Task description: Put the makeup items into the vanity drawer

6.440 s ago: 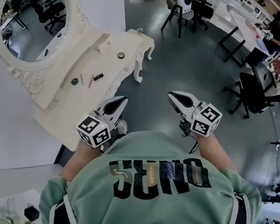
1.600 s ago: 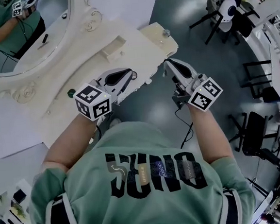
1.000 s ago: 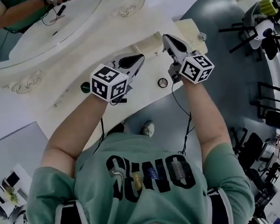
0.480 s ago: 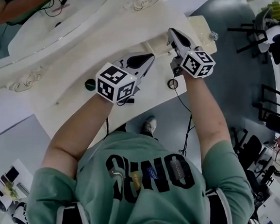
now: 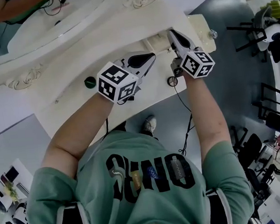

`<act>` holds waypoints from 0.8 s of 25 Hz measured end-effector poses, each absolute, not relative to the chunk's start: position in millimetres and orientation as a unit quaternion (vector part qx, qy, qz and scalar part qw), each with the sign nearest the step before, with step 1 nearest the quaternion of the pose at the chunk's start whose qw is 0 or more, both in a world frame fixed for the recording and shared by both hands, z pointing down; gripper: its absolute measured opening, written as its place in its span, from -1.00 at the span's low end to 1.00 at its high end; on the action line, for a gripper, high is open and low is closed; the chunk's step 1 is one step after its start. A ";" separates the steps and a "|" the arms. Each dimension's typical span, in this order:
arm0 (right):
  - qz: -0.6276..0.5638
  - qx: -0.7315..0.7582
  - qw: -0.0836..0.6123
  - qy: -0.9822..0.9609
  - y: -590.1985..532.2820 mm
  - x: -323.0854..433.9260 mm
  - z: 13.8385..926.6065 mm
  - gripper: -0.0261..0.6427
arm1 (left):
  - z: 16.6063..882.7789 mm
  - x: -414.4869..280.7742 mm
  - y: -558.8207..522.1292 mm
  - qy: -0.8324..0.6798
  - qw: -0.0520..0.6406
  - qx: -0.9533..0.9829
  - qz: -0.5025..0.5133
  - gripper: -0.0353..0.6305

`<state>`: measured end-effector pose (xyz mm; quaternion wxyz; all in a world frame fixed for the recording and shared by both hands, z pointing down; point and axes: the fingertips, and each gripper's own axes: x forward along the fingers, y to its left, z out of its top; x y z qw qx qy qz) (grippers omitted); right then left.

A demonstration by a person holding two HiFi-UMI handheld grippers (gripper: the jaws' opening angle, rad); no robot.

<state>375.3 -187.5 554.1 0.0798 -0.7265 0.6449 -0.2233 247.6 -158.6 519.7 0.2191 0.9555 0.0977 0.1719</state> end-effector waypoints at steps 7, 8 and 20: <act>-0.220 -0.731 0.080 0.641 -170.0 367.1 546.4 -0.79 | 513.7 239.5 -143.8 0.107 0.214 0.956 0.168 -0.88; -0.219 -0.732 0.080 0.640 -166.1 365.5 543.9 -0.79 | 512.3 238.1 -142.3 0.108 0.214 0.957 0.167 -0.88; -0.183 -0.739 0.081 0.643 -80.2 317.5 459.0 -0.79 | 453.7 210.4 -92.9 0.134 0.174 0.966 0.137 -0.88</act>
